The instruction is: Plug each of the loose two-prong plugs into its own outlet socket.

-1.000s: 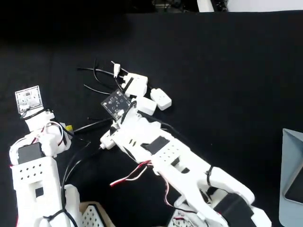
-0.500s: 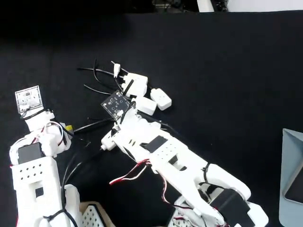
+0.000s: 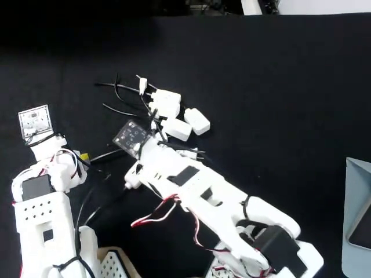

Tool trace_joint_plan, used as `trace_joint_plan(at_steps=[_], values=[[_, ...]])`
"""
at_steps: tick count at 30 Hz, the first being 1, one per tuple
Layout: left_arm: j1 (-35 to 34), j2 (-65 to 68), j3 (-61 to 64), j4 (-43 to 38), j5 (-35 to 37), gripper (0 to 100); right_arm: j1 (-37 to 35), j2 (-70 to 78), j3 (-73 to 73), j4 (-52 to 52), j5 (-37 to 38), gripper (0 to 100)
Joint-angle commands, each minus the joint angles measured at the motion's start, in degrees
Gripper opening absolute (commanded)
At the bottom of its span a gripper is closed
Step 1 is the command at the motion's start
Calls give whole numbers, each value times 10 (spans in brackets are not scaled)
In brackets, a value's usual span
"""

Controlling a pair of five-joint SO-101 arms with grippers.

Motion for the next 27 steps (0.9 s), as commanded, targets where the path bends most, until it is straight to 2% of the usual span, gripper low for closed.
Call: trace_joint_plan(at_steps=[1,8,15,19,23,27], values=[[-5,-1,-3,-11,4,229,-16,15,-23,51,9,11],[-5,-2,0,-12,4,229,-4,-8,-52,59,9,11],[-5,-5,5,-12,4,229,74,-93,-162,170,4,11],[-5,-5,5,-12,4,229,99,-109,-237,206,-41,11],[-5,-5,5,-12,4,229,144,-108,-292,200,-62,11],[-5,-5,5,-12,4,229,208,-103,-305,138,-84,11]])
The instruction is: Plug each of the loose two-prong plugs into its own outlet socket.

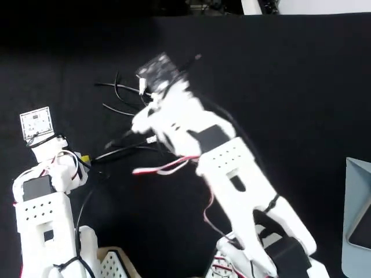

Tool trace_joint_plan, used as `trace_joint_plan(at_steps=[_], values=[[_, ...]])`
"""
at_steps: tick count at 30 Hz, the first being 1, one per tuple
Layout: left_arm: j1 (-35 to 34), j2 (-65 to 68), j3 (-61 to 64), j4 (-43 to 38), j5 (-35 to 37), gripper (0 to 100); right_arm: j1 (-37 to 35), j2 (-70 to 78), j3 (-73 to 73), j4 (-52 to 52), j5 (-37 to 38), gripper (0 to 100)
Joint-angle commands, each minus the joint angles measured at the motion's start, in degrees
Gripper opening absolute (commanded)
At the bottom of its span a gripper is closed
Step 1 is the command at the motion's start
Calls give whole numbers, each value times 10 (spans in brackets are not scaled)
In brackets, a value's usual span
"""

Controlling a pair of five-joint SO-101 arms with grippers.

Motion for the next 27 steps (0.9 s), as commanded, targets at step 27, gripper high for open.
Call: trace_joint_plan(at_steps=[27], values=[[-5,-5,-4,-12,4,229,273,370,-299,-65,-160,149]])
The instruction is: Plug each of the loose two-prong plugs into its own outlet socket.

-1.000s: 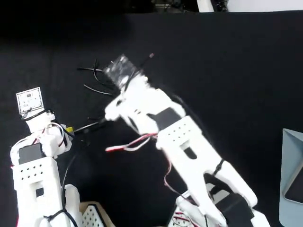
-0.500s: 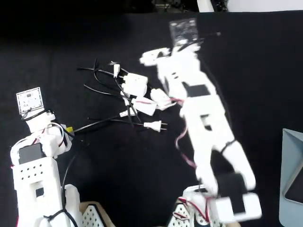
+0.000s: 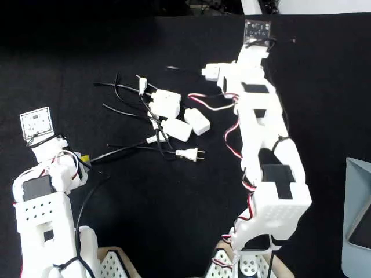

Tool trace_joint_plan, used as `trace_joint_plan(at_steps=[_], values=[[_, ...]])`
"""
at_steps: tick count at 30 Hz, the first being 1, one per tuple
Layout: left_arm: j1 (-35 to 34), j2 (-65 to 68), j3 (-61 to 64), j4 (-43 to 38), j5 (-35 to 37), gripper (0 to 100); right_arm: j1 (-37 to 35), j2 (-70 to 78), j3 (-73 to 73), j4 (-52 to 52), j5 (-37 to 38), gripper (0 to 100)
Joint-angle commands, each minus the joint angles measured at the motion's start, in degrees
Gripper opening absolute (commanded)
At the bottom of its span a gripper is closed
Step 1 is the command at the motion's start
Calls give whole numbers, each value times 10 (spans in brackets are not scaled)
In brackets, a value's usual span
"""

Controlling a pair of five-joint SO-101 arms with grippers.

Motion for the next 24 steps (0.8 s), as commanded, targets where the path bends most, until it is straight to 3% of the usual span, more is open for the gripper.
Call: trace_joint_plan(at_steps=[1,9,15,21,24], values=[[-5,-5,-4,-12,4,229,6,-32,-73,96,-29,173],[-5,-5,-4,-12,4,229,-54,-125,-107,343,-32,188],[-5,-5,-4,-12,3,229,-122,-185,-27,461,140,188],[-5,-3,-4,-12,3,229,-161,-252,99,471,283,191],[-5,-3,-4,-12,3,229,-189,-271,164,449,316,191]])
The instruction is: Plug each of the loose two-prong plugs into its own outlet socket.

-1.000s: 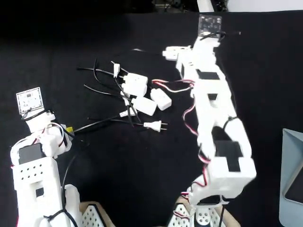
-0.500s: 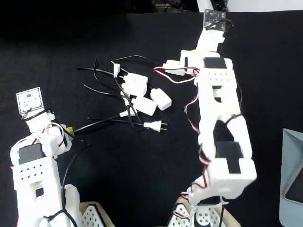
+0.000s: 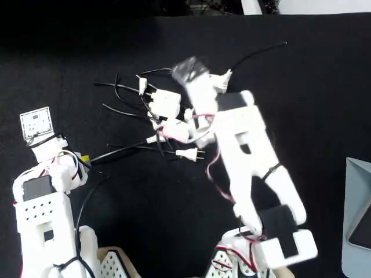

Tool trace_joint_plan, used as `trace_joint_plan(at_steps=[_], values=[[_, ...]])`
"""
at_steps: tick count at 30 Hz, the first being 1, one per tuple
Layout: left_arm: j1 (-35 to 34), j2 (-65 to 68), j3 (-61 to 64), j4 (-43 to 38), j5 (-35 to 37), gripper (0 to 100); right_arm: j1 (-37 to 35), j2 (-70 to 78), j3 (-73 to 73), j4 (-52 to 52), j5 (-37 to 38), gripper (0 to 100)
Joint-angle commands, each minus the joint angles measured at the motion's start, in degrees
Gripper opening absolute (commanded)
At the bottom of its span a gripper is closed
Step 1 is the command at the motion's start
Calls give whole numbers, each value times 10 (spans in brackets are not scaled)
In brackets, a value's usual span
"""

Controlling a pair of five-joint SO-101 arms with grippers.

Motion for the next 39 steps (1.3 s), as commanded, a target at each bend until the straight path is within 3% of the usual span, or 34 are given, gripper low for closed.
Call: trace_joint_plan(at_steps=[1,9,31,37,39], values=[[-4,-3,-4,-12,3,229,-34,-42,64,-42,35,191],[-4,-1,-4,-12,3,229,-89,-41,204,-217,113,191],[-4,-1,-4,-12,3,229,-91,80,173,-229,111,183],[-4,-1,-4,-12,3,229,-84,80,166,-236,111,9],[-4,-1,-4,-12,3,229,-77,80,165,-234,111,15]])
